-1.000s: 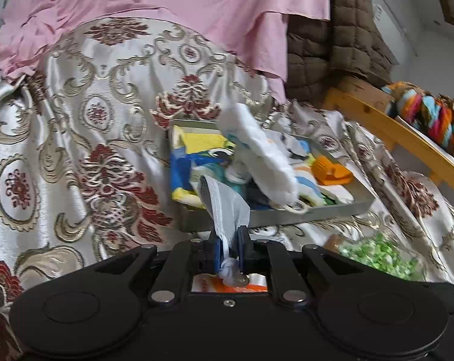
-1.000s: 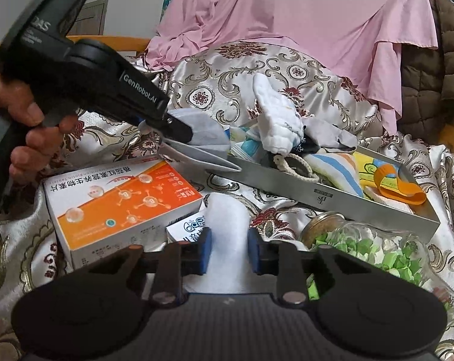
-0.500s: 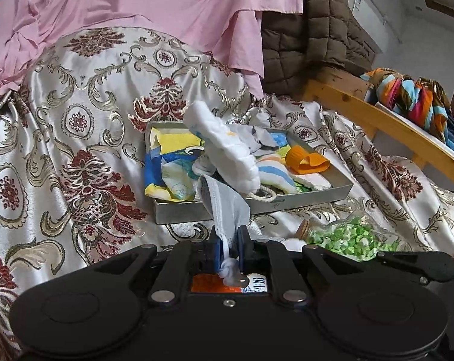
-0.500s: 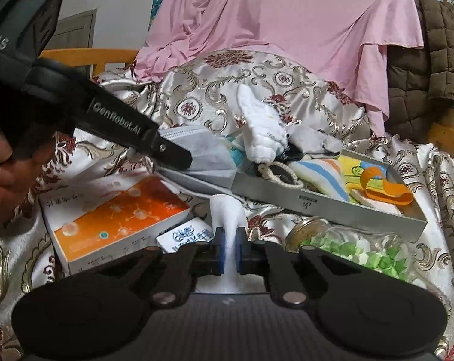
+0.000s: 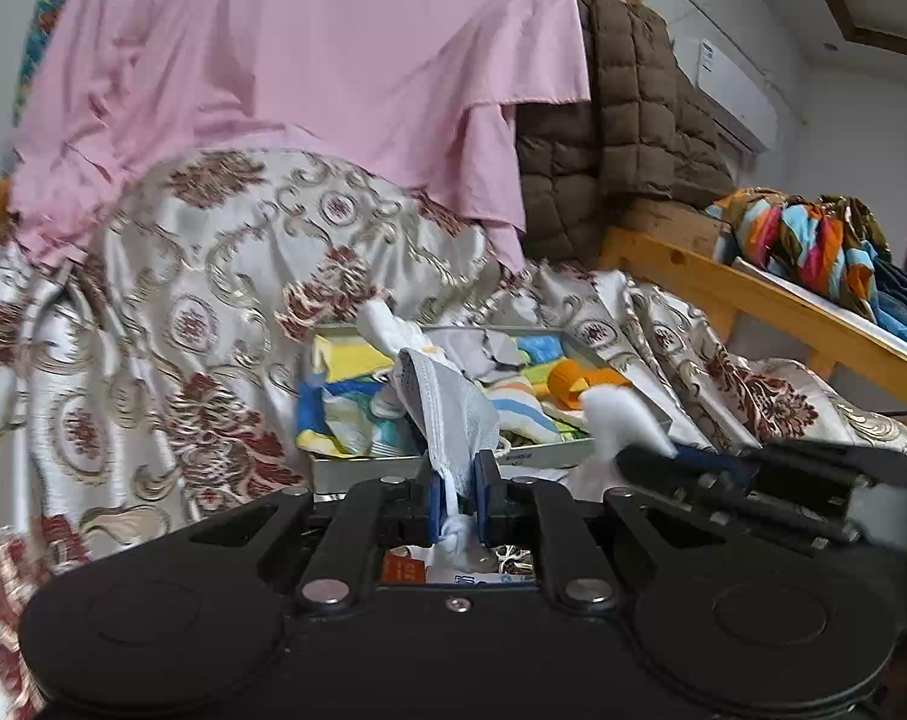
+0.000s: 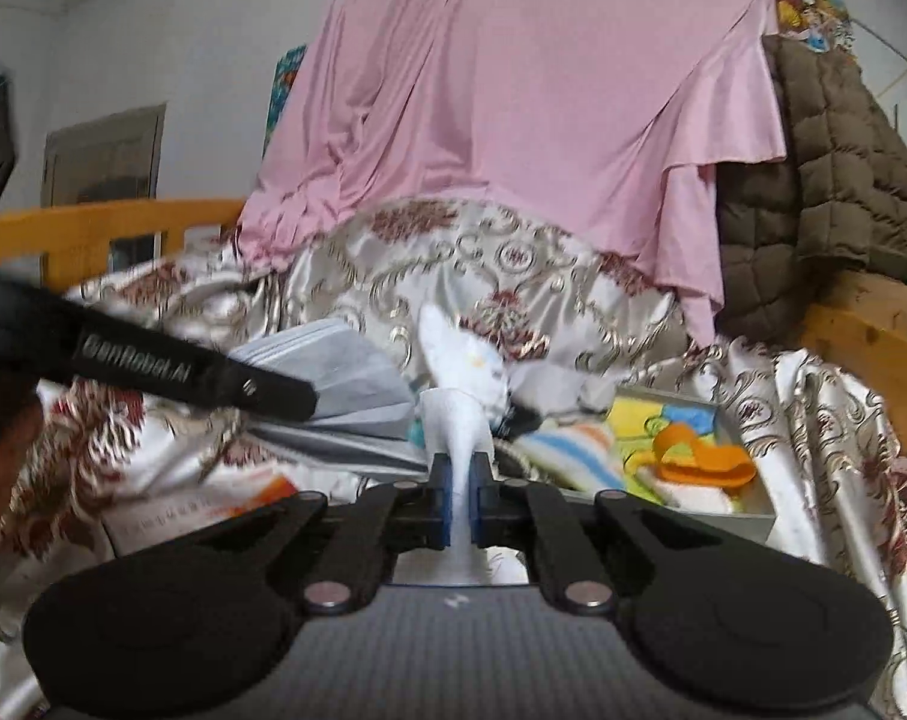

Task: Organize soft objects
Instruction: 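Carry the grey face mask and white tissue over the frog tray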

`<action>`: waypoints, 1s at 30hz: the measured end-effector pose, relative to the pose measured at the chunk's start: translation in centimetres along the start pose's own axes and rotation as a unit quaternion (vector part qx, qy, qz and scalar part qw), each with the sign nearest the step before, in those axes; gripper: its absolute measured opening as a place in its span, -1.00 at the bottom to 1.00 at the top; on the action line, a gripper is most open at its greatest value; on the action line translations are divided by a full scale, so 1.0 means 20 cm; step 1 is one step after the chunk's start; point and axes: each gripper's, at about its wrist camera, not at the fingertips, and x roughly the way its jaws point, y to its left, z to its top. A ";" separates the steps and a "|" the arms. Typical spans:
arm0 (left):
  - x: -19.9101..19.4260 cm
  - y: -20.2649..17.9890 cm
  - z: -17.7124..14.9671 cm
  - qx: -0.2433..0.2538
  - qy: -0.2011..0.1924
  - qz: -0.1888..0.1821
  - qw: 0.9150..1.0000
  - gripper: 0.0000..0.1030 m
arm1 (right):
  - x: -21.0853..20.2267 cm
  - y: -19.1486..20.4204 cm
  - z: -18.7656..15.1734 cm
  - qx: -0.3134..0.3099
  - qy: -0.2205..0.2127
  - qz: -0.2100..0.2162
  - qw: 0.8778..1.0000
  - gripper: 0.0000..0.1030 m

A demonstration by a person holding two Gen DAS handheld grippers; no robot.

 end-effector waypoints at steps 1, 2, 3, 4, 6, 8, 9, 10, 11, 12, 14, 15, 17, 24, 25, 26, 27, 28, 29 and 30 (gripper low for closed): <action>-0.03 -0.02 0.00 -0.002 -0.003 0.003 1.000 -0.78 | -0.03 -0.01 0.02 0.005 -0.006 0.003 1.000 -0.89; -0.05 -0.04 0.00 -0.001 -0.007 0.008 1.000 -0.78 | -0.06 -0.02 0.03 0.009 -0.011 0.004 1.000 -0.89; -0.07 -0.06 0.00 -0.001 -0.012 0.012 1.000 -0.78 | -0.08 -0.04 0.04 0.012 -0.016 0.005 1.000 -0.89; -0.10 -0.09 0.01 -0.005 -0.016 0.013 1.000 -0.78 | -0.12 -0.05 0.06 0.014 -0.022 0.006 1.000 -0.89; -0.15 -0.13 0.03 -0.016 -0.021 0.013 1.000 -0.78 | -0.17 -0.07 0.08 0.017 -0.032 0.005 0.999 -0.89; -0.20 -0.18 0.04 -0.014 -0.022 0.013 1.000 -0.78 | -0.23 -0.09 0.12 0.022 -0.041 0.004 0.999 -0.89; -0.22 -0.21 0.05 -0.010 -0.024 0.014 1.000 -0.78 | -0.26 -0.11 0.13 0.026 -0.044 0.005 0.999 -0.89; -0.25 -0.24 0.05 -0.003 -0.024 0.013 1.000 -0.78 | -0.29 -0.13 0.15 0.031 -0.048 0.005 0.998 -0.89; -0.28 -0.26 0.05 0.004 -0.025 0.014 1.000 -0.78 | -0.32 -0.14 0.16 0.035 -0.053 0.006 0.998 -0.89; -0.30 -0.29 0.05 0.008 -0.026 0.017 0.999 -0.78 | -0.35 -0.15 0.18 0.040 -0.059 0.006 0.997 -0.89; -0.34 -0.32 0.05 0.009 -0.024 0.024 0.999 -0.78 | -0.39 -0.17 0.20 0.042 -0.069 0.003 0.997 -0.89; -0.35 -0.33 0.06 0.006 -0.023 0.027 0.999 -0.78 | -0.41 -0.18 0.21 0.042 -0.073 0.002 0.996 -0.89; -0.38 -0.35 0.07 0.003 -0.023 0.033 0.999 -0.78 | -0.46 -0.19 0.23 0.045 -0.083 0.002 0.996 -0.89; -0.36 -0.41 0.15 0.026 -0.030 0.024 0.999 -0.78 | -0.51 -0.25 0.27 0.053 -0.103 0.000 0.993 -0.89; -0.34 -0.42 0.16 0.028 -0.031 0.020 0.999 -0.78 | -0.50 -0.26 0.27 0.055 -0.103 -0.002 0.993 -0.89; -0.32 -0.42 0.16 0.030 -0.031 0.019 0.999 -0.78 | -0.49 -0.27 0.26 0.058 -0.103 -0.004 0.993 -0.89; -0.30 -0.42 0.16 0.031 -0.030 0.016 0.999 -0.78 | -0.48 -0.27 0.26 0.059 -0.102 -0.006 0.993 -0.89; -0.27 -0.43 0.17 0.031 -0.029 0.014 0.999 -0.78 | -0.46 -0.28 0.26 0.061 -0.100 -0.008 0.993 -0.89; -0.25 -0.43 0.17 0.033 -0.027 0.012 0.999 -0.78 | -0.45 -0.28 0.25 0.061 -0.099 -0.009 0.993 -0.89; -0.21 -0.43 0.17 0.034 -0.026 0.011 0.999 -0.78 | -0.44 -0.29 0.25 0.060 -0.097 -0.011 0.993 -0.89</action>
